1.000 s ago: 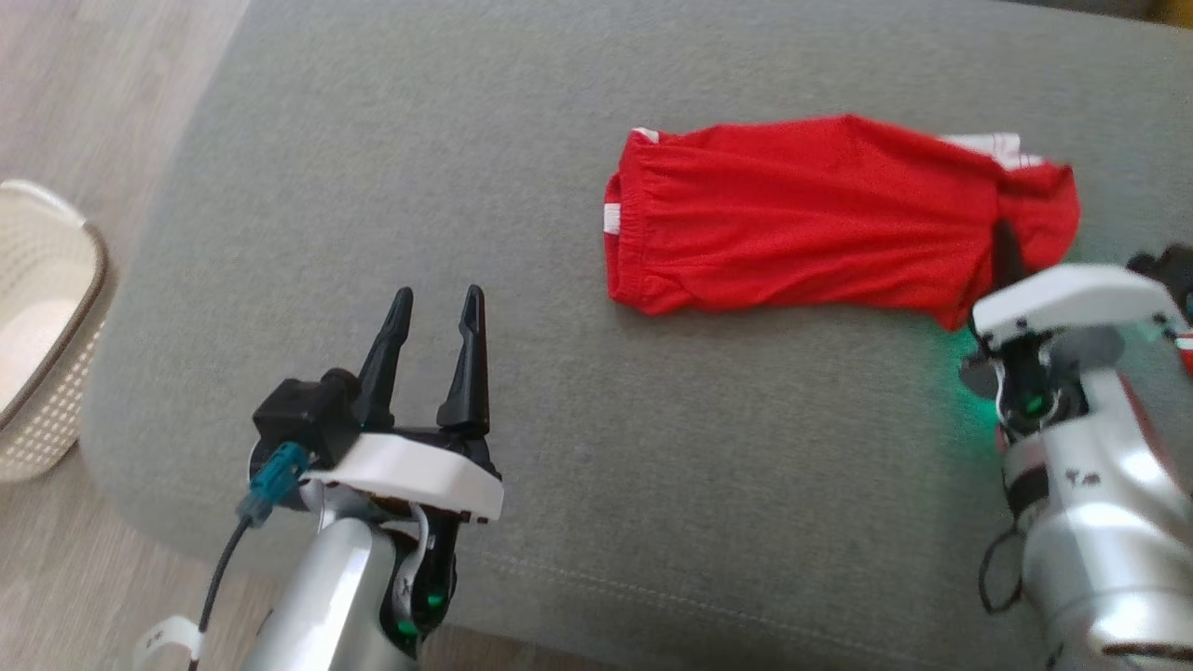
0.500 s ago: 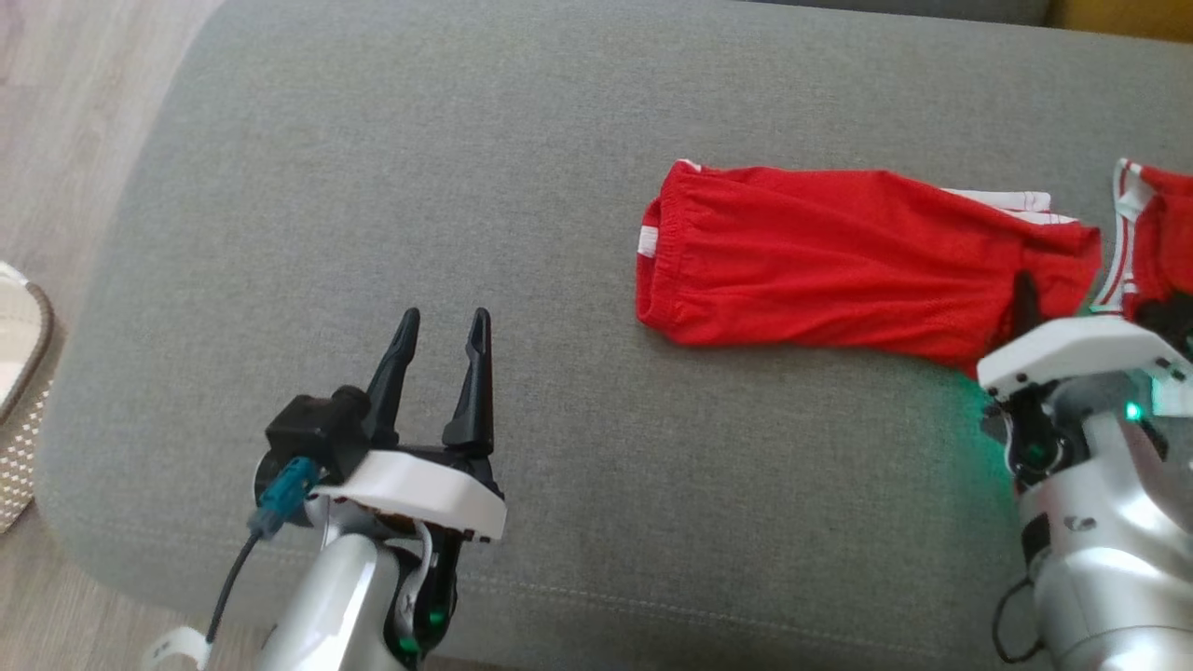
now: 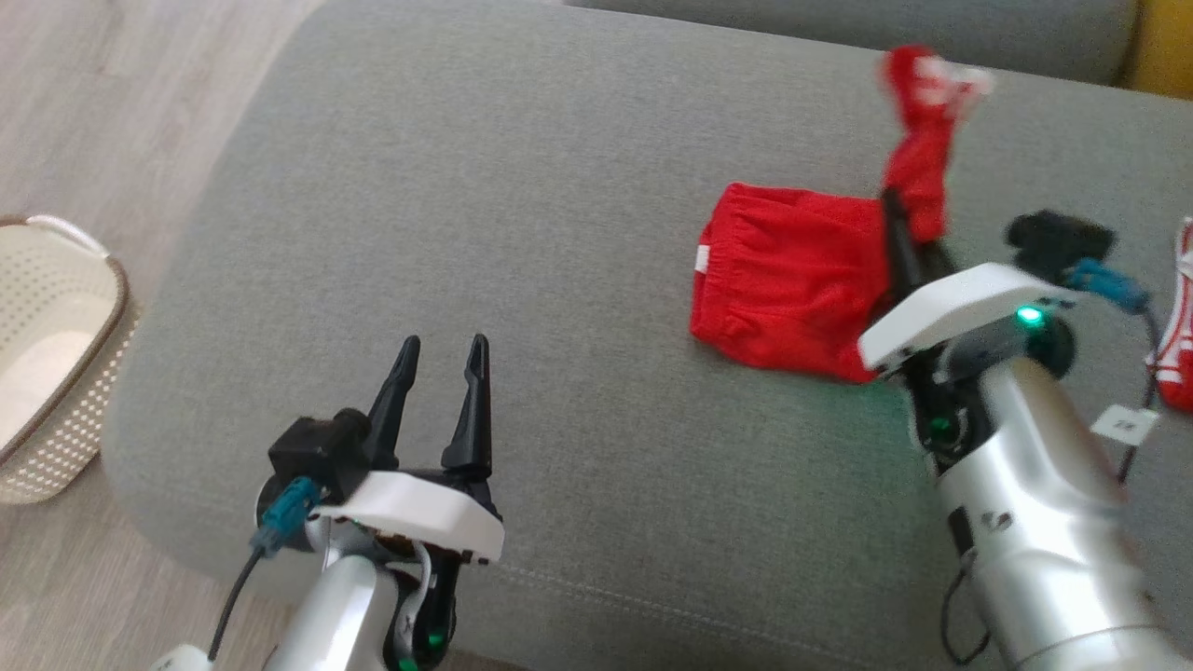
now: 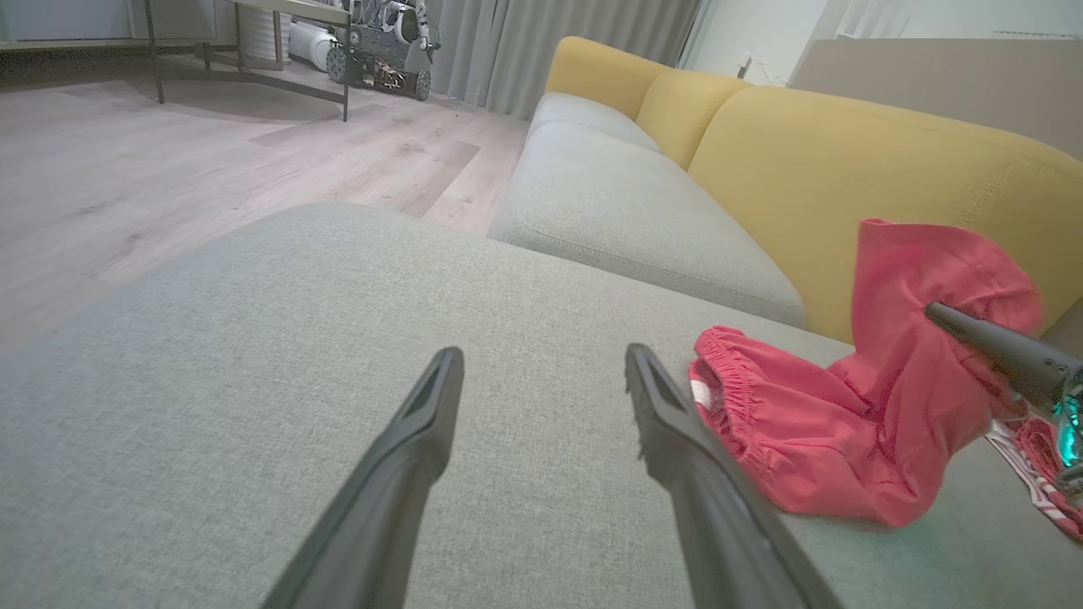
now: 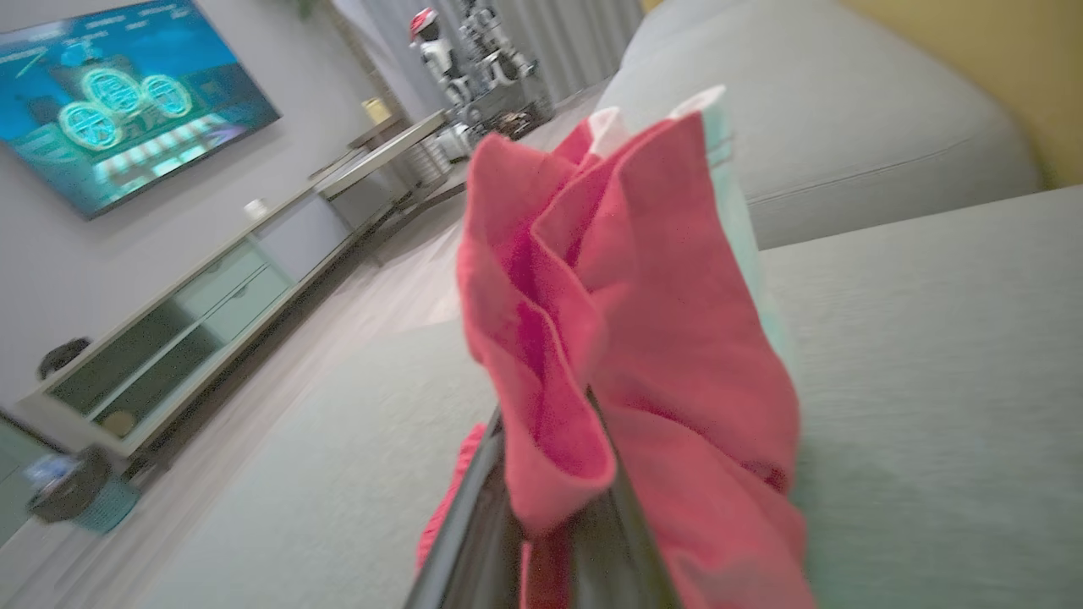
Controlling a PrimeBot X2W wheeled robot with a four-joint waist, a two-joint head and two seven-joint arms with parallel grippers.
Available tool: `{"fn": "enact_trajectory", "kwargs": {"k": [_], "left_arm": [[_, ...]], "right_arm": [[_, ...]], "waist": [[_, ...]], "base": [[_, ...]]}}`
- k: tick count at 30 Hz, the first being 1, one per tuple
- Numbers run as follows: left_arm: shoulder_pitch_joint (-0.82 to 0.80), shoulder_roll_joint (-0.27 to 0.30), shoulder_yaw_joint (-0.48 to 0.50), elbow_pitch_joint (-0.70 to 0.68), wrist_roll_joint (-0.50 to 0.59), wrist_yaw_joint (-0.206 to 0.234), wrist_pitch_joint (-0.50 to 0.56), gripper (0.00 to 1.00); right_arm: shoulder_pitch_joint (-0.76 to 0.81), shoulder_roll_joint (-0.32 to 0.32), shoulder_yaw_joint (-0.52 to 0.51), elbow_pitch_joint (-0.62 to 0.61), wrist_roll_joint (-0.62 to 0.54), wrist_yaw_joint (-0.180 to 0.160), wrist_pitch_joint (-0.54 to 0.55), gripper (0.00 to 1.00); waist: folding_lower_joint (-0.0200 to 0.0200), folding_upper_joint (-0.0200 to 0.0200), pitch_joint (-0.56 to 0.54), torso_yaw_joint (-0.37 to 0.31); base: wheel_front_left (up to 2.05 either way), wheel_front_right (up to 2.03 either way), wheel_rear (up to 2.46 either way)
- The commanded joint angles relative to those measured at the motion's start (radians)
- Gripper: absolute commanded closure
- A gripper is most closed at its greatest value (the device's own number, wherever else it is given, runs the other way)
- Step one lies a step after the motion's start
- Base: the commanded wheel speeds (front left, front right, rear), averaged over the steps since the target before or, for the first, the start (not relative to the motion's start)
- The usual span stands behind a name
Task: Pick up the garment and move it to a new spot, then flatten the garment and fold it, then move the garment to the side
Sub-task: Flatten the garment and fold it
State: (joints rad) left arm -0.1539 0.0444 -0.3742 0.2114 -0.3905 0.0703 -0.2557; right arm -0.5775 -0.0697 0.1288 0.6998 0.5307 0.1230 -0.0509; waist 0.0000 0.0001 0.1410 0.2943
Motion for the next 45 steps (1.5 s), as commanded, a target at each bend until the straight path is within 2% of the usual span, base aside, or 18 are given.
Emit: {"fn": "enact_trajectory", "kwargs": {"k": [1, 6, 10, 11, 12, 13, 22, 29, 32, 36, 40, 45], "left_arm": [[-0.021, 0.006, 0.031, -0.029, -0.009, -0.001, -0.006, 0.00], [-0.015, 0.006, 0.023, -0.030, -0.011, 0.000, -0.006, 0.00], [-0.011, 0.006, 0.022, -0.030, -0.014, 0.001, -0.006, 0.00], [-0.011, 0.006, 0.021, -0.030, -0.014, 0.002, -0.006, 0.00], [-0.010, 0.006, 0.020, -0.030, -0.014, 0.002, -0.006, 0.00], [-0.009, 0.006, 0.019, -0.030, -0.015, 0.003, -0.006, 0.00], [-0.013, 0.006, 0.012, -0.035, -0.023, 0.007, -0.006, 0.00], [-0.017, 0.006, 0.011, -0.038, -0.032, 0.012, -0.006, 0.00], [-0.019, 0.006, 0.014, -0.038, -0.035, 0.016, -0.006, 0.00], [-0.029, 0.006, 0.011, -0.047, -0.037, 0.016, -0.006, 0.00], [-0.045, 0.006, 0.001, -0.051, -0.040, 0.014, -0.006, 0.00], [-0.057, 0.006, -0.009, -0.051, -0.047, 0.014, -0.006, 0.00]], "right_arm": [[-0.003, 0.019, 0.050, -0.045, 0.023, 0.008, 0.007, 1.00], [0.029, 0.019, 0.157, -0.053, 0.060, 0.008, 0.035, 1.00], [0.032, 0.019, 0.195, -0.008, 0.070, 0.008, 0.038, 1.00], [0.030, 0.019, 0.209, 0.002, 0.078, 0.008, 0.040, 0.76], [0.028, 0.019, 0.223, 0.013, 0.084, 0.008, 0.040, 0.19], [0.027, 0.019, 0.237, 0.025, 0.094, 0.008, 0.045, 0.00], [0.004, 0.019, 0.390, 0.066, 0.135, 0.008, 0.057, 0.00], [-0.059, -0.008, 0.313, 0.080, 0.127, 0.008, -0.049, 0.00], [-0.075, -0.038, 0.287, 0.091, 0.063, 0.008, -0.099, 0.00], [-0.091, -0.067, 0.245, 0.148, -0.077, 0.008, -0.151, 0.00], [-0.111, -0.065, 0.212, 0.230, -0.200, 0.008, -0.169, 0.00], [-0.119, -0.049, 0.208, 0.350, -0.277, 0.008, -0.135, 0.00]], "waist": [[0.0000, -0.0001, -0.006, 0.017], [0.0000, -0.0001, -0.009, 0.047], [0.0000, -0.0001, -0.009, 0.063], [0.0000, -0.0001, -0.008, 0.066], [0.0000, -0.0001, -0.008, 0.069], [0.0000, -0.0001, -0.007, 0.072], [0.0000, -0.0001, 0.013, 0.081], [0.0000, -0.0001, 0.020, 0.079], [0.0000, -0.0001, 0.019, 0.074], [0.0000, -0.0001, 0.025, 0.060], [0.0000, -0.0001, 0.037, 0.051], [0.0000, -0.0001, 0.042, 0.051]], "base": [[0.00, 0.00, 0.00], [0.00, 0.00, 0.00], [0.00, 0.00, 0.00], [0.00, 0.00, 0.00], [0.00, 0.00, 0.00], [0.00, 0.00, 0.00], [0.00, 0.00, 0.00], [0.00, 0.00, 0.00], [0.00, 0.00, 0.00], [0.00, 0.00, 0.00], [0.00, 0.00, 0.00], [0.00, 0.00, 0.00]]}}
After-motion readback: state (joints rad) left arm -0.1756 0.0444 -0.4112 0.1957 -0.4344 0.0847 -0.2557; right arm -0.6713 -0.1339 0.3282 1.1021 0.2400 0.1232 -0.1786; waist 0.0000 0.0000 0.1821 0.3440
